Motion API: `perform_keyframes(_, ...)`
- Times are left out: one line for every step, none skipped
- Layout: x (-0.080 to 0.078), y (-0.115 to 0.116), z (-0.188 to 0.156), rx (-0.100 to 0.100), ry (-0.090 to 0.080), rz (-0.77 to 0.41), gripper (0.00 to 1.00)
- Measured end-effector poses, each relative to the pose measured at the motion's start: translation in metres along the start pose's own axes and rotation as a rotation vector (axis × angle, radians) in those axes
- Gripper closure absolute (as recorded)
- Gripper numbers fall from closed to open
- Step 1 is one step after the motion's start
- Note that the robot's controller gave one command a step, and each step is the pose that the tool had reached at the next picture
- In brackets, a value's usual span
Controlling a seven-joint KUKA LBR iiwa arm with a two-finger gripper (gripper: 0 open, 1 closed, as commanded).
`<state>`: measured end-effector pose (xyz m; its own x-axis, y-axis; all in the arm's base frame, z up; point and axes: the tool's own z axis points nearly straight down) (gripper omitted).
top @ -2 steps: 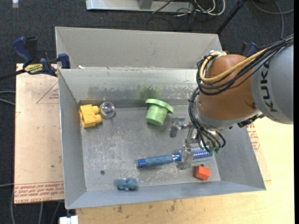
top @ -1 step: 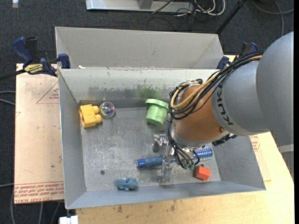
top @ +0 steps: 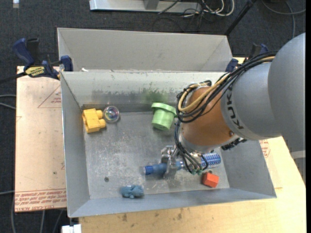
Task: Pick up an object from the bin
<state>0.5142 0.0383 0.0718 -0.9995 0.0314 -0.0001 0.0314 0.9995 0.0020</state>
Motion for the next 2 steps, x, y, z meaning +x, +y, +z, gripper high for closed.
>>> perform_keyframes(-0.006,-0.007,-0.098,0.001,-0.008,-0.029,1.00)
perform_keyframes(-0.004,-0.024,-0.135,0.002,-0.005,-0.010,1.00)
